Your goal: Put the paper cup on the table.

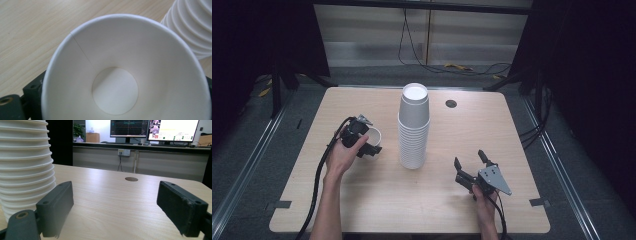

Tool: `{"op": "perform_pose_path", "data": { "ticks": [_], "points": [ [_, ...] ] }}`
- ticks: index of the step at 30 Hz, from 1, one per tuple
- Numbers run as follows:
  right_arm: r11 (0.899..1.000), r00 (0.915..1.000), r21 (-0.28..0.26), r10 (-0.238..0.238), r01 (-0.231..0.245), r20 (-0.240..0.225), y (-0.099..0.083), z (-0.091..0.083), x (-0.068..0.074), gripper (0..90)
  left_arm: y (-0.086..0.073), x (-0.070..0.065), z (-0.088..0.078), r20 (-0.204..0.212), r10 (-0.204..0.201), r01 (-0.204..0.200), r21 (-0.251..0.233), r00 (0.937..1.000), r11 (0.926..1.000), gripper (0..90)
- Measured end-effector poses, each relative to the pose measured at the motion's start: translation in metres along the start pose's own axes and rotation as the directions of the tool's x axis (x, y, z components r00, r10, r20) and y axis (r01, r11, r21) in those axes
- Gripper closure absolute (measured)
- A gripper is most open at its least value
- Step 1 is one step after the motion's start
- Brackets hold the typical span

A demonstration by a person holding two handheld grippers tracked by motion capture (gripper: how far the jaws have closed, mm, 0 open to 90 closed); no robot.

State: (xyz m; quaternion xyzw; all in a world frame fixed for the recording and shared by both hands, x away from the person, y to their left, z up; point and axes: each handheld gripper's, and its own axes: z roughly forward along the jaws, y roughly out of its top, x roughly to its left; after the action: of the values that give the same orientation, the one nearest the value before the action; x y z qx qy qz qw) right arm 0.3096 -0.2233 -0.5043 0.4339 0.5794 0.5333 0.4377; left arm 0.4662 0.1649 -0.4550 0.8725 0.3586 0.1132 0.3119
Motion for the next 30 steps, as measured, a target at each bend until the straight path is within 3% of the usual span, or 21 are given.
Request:
{"op": "perform_pose_path", "data": {
  "ticks": [5, 6, 10, 14, 20, 24, 28, 30],
  "points": [
    [1.000, 1.0000, 0.000, 0.000, 0.000, 0.001, 0.000, 0.000, 0.000, 13.8, -0.009, 0.001, 0.003, -0.017, 0.010, -0.010, 0.000, 0.9998, 1.0000, 9.5],
    [1.000, 1.0000, -0.001, -0.001, 0.001, 0.001, 0.000, 0.000, 0.000, 13.8, -0.012, 0.001, 0.004, -0.010, -0.003, 0.003, -0.012, 0.9999, 0.9999, 8.2],
    [1.000, 1.0000, 0.000, 0.000, 0.000, 0.000, 0.000, 0.000, 0.000, 13.8, -0.020, 0.000, -0.004, -0.043, 0.005, -0.007, -0.052, 0.9991, 0.9986, 13.1],
    [1.000, 1.0000, 0.000, 0.000, 0.000, 0.001, 0.000, 0.000, 0.000, 13.8, -0.030, 0.003, -0.002, -0.006, -0.033, 0.032, -0.086, 0.9994, 0.9958, 13.5],
    [1.000, 1.0000, -0.001, 0.000, 0.000, 0.001, 0.000, 0.000, 0.000, 13.8, -0.043, 0.002, -0.003, -0.009, -0.065, 0.063, -0.145, 0.9979, 0.9875, 15.2],
    [1.000, 1.0000, -0.001, 0.000, 0.000, 0.000, 0.000, 0.000, 0.000, 13.8, -0.053, 0.003, 0.004, 0.017, -0.088, 0.090, -0.138, 0.9960, 0.9863, 15.8],
    [1.000, 1.0000, -0.002, 0.000, 0.000, 0.000, 0.000, 0.000, 0.000, 13.8, -0.064, 0.001, 0.002, 0.024, -0.132, 0.134, -0.198, 0.9909, 0.9709, 15.7],
    [1.000, 1.0000, -0.002, 0.000, 0.000, 0.000, 0.000, 0.000, 0.000, 13.8, -0.068, 0.000, 0.002, 0.016, -0.132, 0.132, -0.207, 0.9911, 0.9693, 15.6]
  ]
}}
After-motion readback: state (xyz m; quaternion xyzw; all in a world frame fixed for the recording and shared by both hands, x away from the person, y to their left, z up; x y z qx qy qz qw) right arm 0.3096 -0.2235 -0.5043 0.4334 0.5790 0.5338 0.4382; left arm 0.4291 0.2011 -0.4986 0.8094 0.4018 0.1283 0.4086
